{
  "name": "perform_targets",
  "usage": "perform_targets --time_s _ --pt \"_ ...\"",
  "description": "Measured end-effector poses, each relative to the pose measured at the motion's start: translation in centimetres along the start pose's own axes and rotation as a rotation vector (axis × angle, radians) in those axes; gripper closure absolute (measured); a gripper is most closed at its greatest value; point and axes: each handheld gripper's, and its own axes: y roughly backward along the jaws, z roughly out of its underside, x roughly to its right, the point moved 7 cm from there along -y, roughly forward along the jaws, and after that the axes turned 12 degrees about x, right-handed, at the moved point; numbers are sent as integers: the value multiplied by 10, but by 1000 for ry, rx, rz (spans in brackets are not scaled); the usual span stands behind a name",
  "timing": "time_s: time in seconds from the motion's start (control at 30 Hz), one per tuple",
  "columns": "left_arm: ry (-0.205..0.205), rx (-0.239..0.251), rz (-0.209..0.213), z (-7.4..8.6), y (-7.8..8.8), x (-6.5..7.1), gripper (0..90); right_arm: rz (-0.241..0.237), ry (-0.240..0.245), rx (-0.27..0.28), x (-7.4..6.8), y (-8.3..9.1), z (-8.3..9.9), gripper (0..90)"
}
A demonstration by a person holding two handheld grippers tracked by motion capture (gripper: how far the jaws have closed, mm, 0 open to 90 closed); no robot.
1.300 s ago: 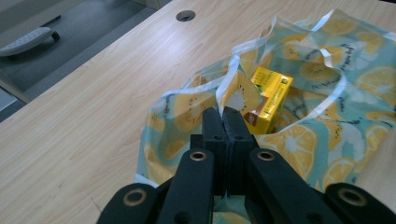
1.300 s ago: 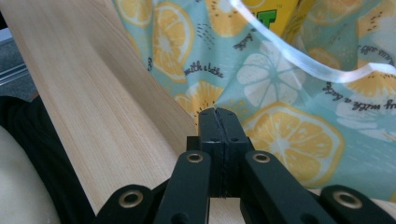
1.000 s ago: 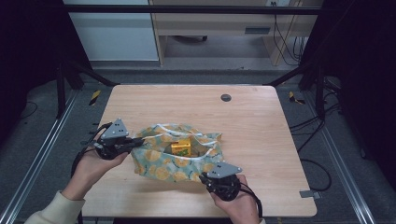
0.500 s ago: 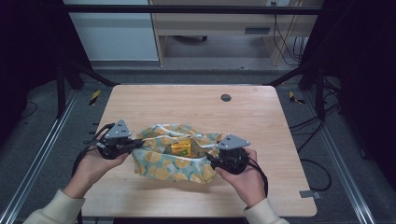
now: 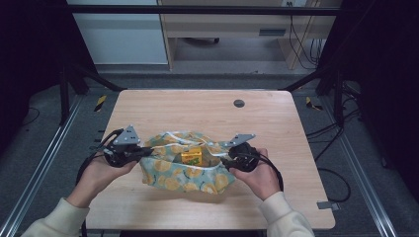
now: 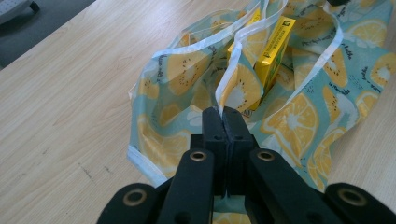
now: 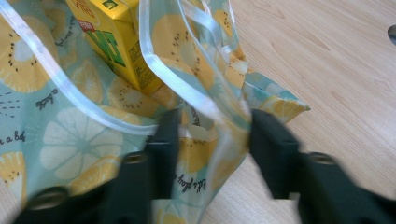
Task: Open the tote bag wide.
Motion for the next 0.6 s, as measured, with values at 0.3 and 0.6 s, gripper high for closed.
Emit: perform_targets --time_s 0.3,0.6 --pt "6 22 -2 -4 8 -1 899 1 2 109 3 24 -22 862" --pt "-5 46 23 -9 19 5 899 -43 38 236 -9 65 -49 877"
